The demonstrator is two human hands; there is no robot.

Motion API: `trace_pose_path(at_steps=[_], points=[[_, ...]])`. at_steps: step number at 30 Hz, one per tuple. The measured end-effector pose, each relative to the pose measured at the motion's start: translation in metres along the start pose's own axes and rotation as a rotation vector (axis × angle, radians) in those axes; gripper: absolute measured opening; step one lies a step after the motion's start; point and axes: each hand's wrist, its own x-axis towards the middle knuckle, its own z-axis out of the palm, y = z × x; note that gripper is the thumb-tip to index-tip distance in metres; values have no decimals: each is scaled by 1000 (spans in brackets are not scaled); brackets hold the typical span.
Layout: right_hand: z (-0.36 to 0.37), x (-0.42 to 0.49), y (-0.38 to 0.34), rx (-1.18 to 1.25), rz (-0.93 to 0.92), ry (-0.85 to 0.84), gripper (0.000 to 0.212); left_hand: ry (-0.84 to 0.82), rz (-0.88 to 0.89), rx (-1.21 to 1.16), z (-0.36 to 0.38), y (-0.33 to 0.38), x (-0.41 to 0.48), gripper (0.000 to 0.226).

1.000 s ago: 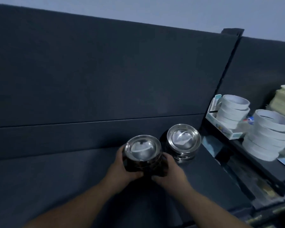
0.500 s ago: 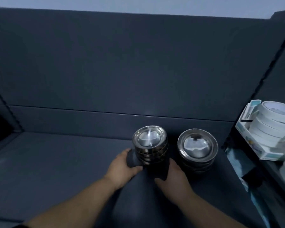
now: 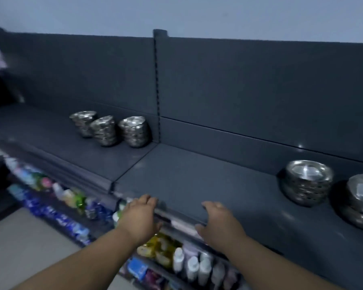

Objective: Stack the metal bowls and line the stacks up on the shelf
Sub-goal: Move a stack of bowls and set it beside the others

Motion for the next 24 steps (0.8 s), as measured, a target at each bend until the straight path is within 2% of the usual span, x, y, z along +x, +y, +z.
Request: trace_pose_path(at_steps=[6,9,12,17,24], points=[[63,-6,-161,-116,-227,-108,65,22,-269,23,-39,-174,-96,75],[84,-3,-225,-147,-319,-141,57,35,-402,4,-50,-238,-130,72],[98,11,-277,-121,-376,-186,58,48,-479,-6,-57,-283,-142,69],[110,74,-336,-75,-447,-180,58,92,-534,-18,-68,-340,-110,66],[120,212,-386,22,-468,-156,69,155,-533,-59,-84,-407,8,71]])
